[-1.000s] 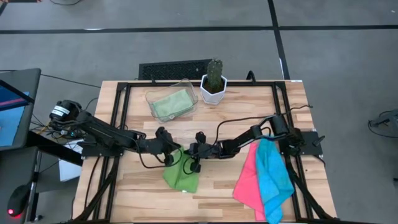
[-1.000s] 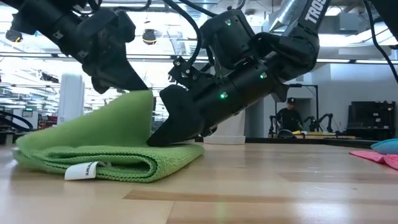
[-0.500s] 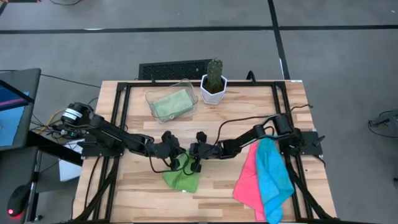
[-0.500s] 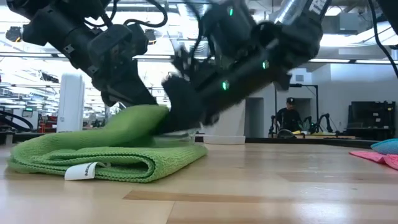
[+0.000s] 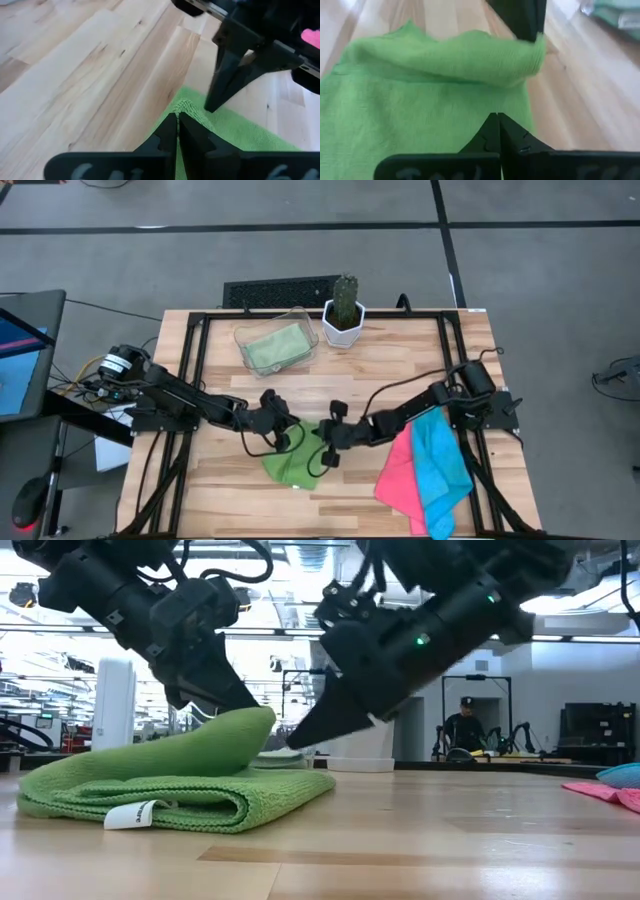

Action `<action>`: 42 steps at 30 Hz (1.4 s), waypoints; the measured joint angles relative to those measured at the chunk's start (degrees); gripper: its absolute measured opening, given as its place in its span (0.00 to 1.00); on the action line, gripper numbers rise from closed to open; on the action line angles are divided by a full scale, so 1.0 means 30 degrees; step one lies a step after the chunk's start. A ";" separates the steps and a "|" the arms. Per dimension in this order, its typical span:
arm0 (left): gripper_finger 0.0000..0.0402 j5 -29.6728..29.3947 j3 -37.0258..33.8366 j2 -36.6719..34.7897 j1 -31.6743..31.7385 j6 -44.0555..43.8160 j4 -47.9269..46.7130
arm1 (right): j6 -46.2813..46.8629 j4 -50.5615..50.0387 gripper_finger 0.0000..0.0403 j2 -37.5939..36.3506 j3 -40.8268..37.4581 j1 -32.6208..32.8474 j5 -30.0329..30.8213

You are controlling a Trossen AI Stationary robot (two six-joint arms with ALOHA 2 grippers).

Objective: Fold microfiber towels
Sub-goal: Fold the green microfiber towel

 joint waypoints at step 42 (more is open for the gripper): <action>0.01 0.1195 0.3016 0.5042 0.0809 0.0165 0.1000 | 0.1135 0.0534 0.05 0.1074 -0.0553 -0.0055 0.0542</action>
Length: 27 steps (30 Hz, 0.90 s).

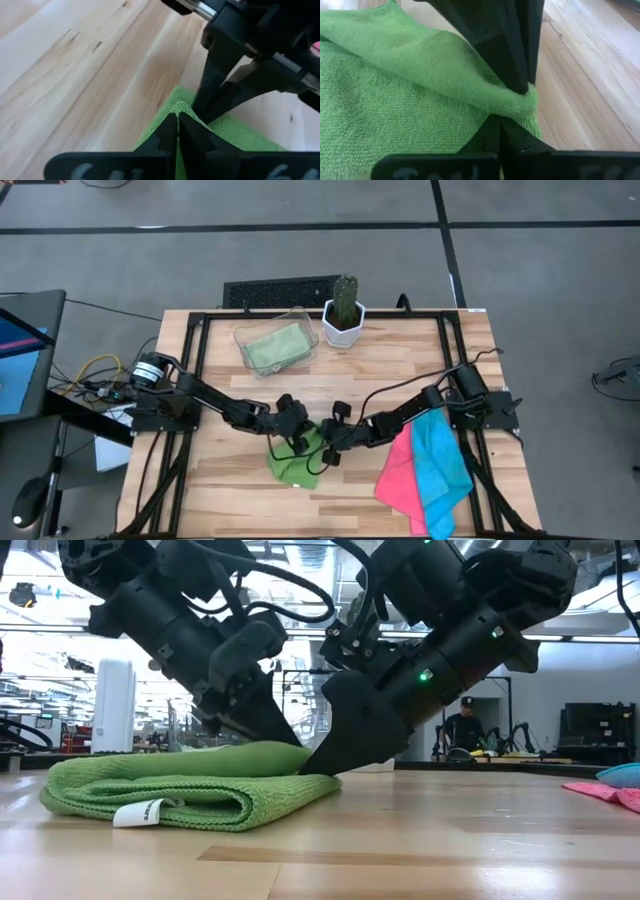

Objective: Fold microfiber towels
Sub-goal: Fold the green microfiber towel

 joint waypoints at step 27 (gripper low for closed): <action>0.47 -0.0624 0.1935 0.0051 -0.0183 0.1814 -0.2003 | 0.0061 -0.0147 0.06 0.0007 0.0000 0.0029 -0.0333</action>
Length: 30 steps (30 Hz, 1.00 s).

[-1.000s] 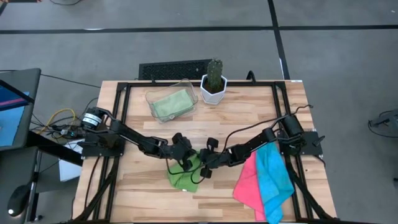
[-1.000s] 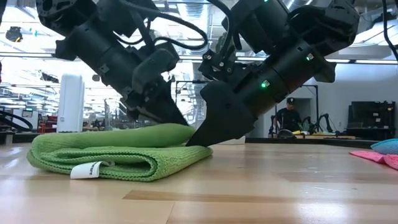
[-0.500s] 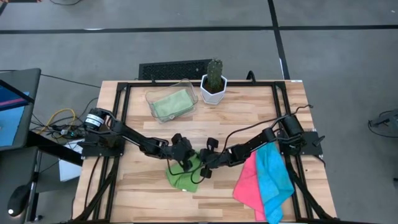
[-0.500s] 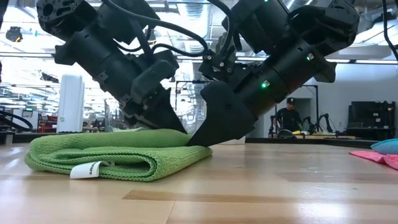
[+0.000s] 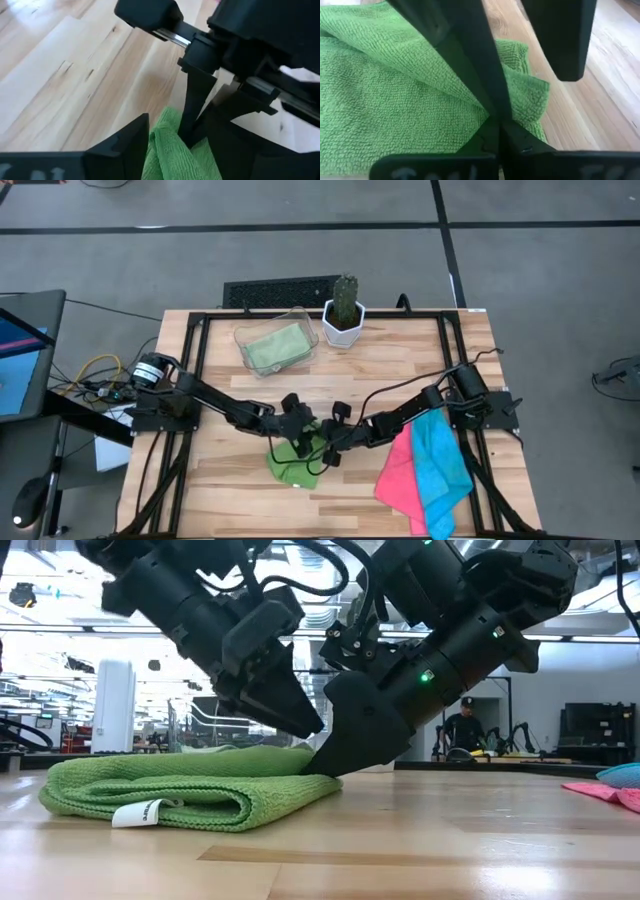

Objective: Fold microfiber towels
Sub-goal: Fold the green microfiber towel

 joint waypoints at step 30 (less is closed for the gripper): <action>0.48 -0.4829 -0.5484 -0.2722 -0.8820 -1.1369 -0.3215 | 0.0274 -0.0084 0.07 0.0000 0.0007 0.0013 -0.0620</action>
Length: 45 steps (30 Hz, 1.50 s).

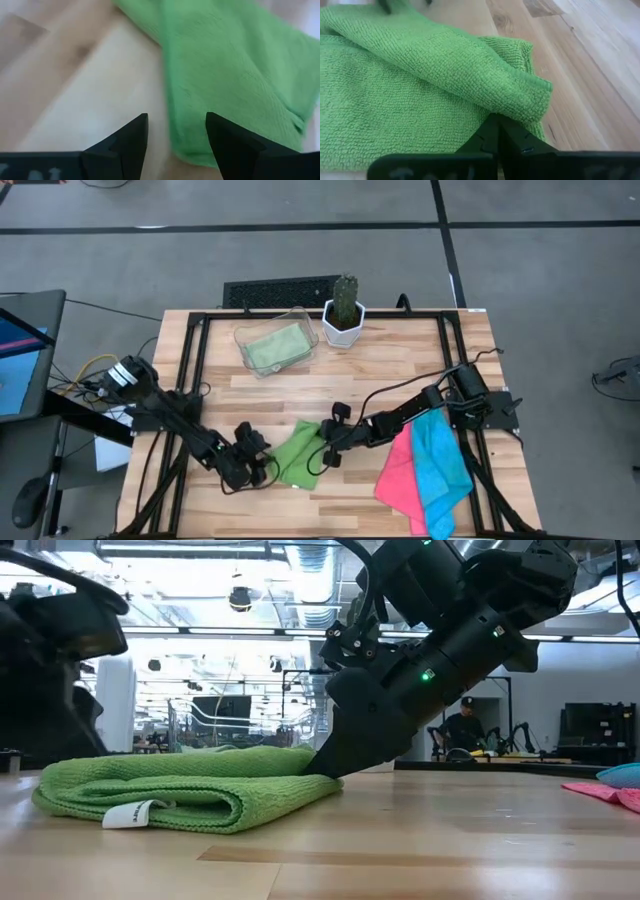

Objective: Fold microfiber towels
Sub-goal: Fold the green microfiber towel

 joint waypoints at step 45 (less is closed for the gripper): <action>0.03 0.4705 0.7192 0.2820 0.2862 0.5168 -0.0105 | 0.0532 -0.2854 0.05 -0.2803 0.0000 0.0522 0.1119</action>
